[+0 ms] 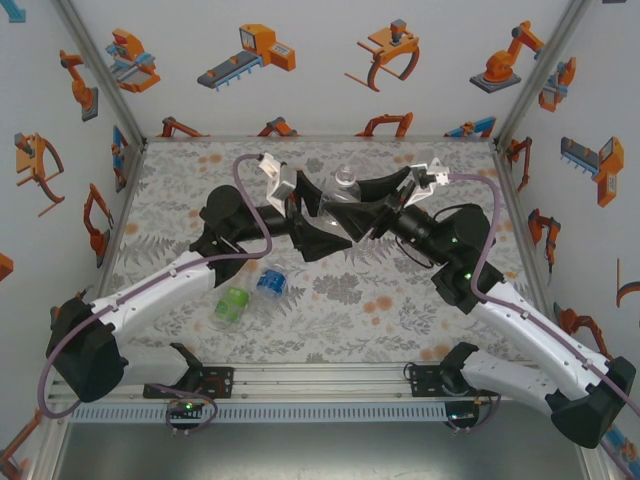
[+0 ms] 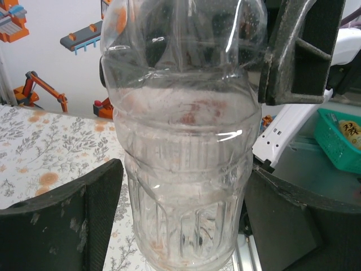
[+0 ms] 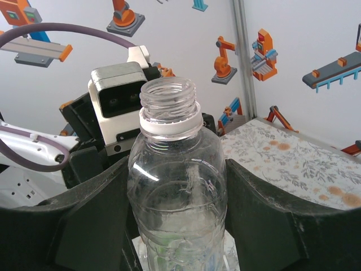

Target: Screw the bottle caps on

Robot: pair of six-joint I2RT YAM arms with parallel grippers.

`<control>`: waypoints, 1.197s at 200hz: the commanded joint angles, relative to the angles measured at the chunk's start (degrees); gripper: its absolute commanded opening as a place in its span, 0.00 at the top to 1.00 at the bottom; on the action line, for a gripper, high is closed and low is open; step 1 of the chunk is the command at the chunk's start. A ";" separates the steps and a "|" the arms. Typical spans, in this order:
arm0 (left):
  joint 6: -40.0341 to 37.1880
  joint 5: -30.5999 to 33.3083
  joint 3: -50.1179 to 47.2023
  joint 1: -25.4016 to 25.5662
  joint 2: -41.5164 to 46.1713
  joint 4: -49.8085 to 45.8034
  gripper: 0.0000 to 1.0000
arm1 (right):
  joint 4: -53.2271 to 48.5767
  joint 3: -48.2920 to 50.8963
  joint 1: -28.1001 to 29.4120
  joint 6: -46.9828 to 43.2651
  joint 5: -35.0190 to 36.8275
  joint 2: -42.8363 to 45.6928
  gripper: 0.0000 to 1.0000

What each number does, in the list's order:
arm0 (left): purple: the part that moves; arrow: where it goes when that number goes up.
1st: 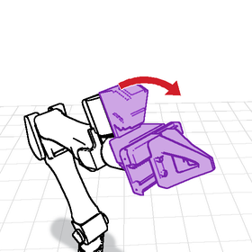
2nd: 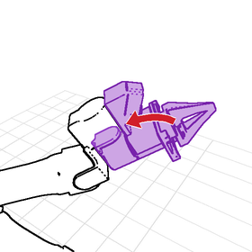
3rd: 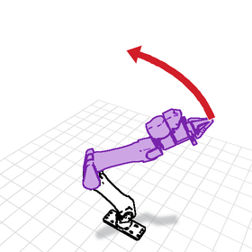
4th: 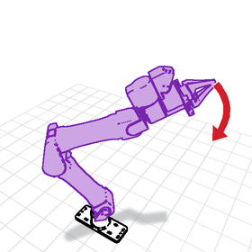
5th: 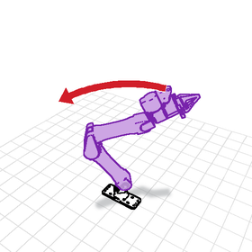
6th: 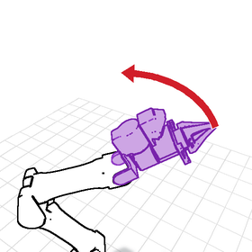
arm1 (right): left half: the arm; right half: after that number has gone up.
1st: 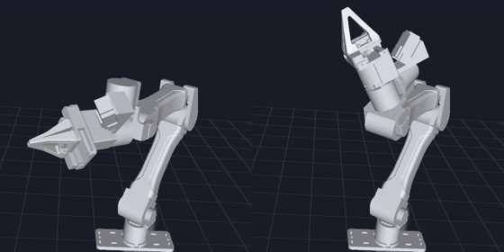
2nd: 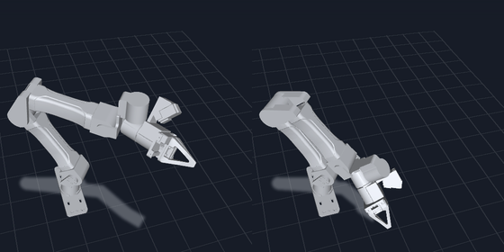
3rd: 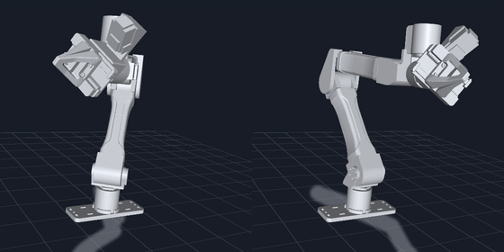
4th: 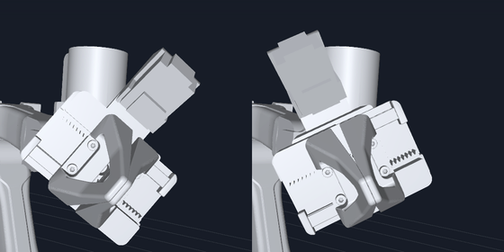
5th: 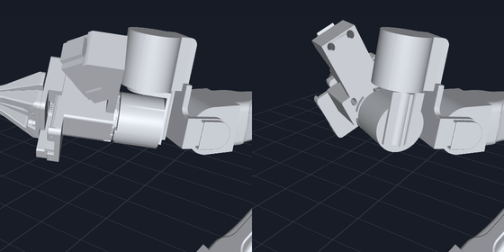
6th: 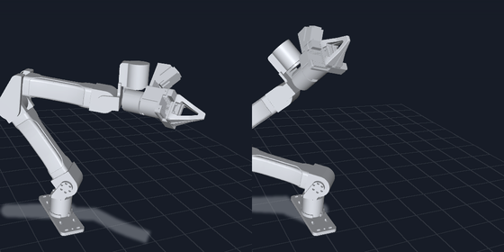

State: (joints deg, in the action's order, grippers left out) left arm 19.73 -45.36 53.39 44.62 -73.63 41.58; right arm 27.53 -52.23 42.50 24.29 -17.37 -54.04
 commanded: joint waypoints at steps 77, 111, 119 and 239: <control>-0.74 0.24 2.78 1.21 -0.96 2.28 0.39 | 2.18 0.31 -0.15 1.48 -0.31 1.54 0.81; -1.89 0.86 2.36 1.11 -0.24 1.35 0.53 | 1.33 0.21 -0.14 1.42 0.55 1.82 0.80; -2.42 1.04 2.42 1.11 -0.02 0.47 0.55 | 0.60 0.11 -0.14 1.53 1.12 1.92 0.72; -17.55 11.85 0.97 -9.61 12.56 -30.77 0.87 | -27.59 -6.34 -0.28 -3.11 18.46 3.88 0.24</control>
State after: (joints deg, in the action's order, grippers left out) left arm 5.85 -36.80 54.54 38.68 -64.12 17.28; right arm 6.72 -55.77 42.41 22.50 -2.66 -49.67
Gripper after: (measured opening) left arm 0.565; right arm 0.764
